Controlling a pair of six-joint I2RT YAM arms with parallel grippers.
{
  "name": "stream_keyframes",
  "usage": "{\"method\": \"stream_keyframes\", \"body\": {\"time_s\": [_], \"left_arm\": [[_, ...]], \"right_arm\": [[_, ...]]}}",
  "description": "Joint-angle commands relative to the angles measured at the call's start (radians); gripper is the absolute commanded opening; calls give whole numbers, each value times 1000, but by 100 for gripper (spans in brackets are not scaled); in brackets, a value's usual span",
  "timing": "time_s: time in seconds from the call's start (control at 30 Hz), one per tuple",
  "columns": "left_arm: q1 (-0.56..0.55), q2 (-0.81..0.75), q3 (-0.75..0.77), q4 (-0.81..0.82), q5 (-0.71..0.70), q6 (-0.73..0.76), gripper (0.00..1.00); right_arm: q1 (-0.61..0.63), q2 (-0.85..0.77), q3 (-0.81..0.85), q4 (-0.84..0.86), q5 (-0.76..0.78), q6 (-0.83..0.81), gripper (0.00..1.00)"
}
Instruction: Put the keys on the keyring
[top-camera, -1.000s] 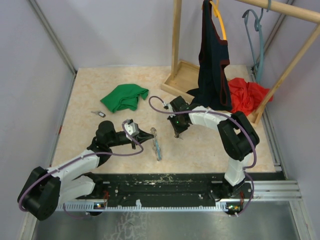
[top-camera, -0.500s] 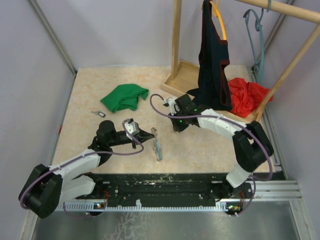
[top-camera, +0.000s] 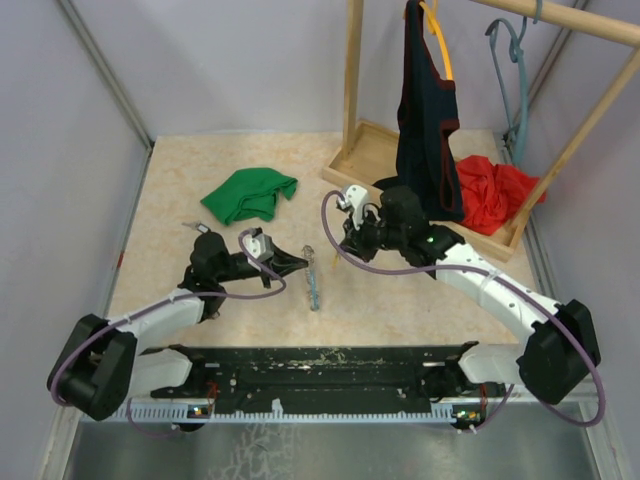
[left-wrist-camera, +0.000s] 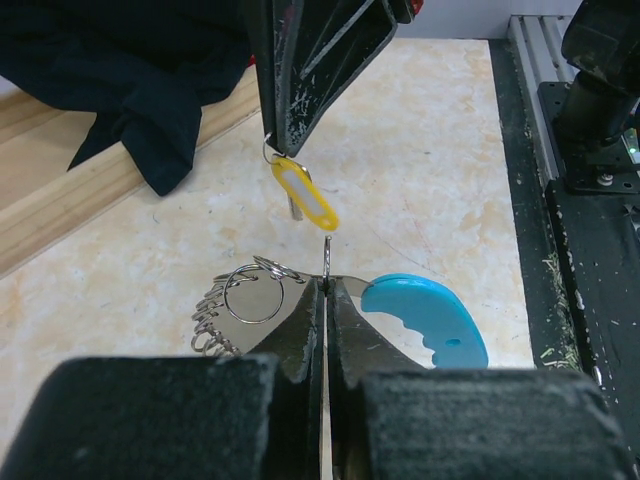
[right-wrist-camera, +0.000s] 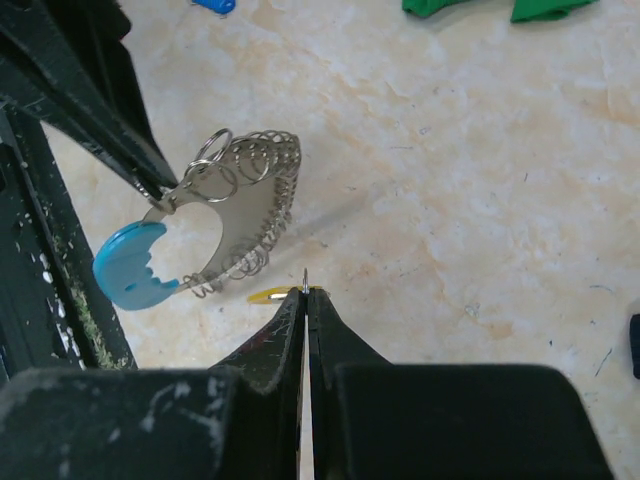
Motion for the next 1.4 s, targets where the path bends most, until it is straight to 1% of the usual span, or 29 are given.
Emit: {"method": "stream_keyframes", "body": {"time_s": [0.0, 0.1, 0.17, 0.33, 0.53, 0.67, 1.0, 1.17, 1.37], "left_arm": [[10, 15, 50, 77, 66, -3, 0], [14, 18, 60, 71, 80, -1, 0], [16, 20, 68, 63, 88, 3, 0], [18, 44, 88, 60, 123, 3, 0], [17, 60, 95, 57, 143, 8, 0], [18, 62, 111, 16, 147, 30, 0], [16, 57, 122, -28, 143, 42, 0], [14, 49, 130, -75, 131, 66, 0], [8, 45, 136, -87, 131, 68, 0]], "right_arm": [[-6, -74, -53, 138, -88, -17, 0], [-5, -65, -52, 142, -107, -17, 0], [-5, -54, -29, 110, -142, -50, 0], [-5, -54, -15, 96, -250, -129, 0], [4, -84, -48, 156, -278, -171, 0], [17, -87, -55, 170, -320, -198, 0], [74, -63, -56, 161, -283, -267, 0], [82, -58, -62, 166, -285, -276, 0], [89, -50, -61, 160, -280, -287, 0]]}}
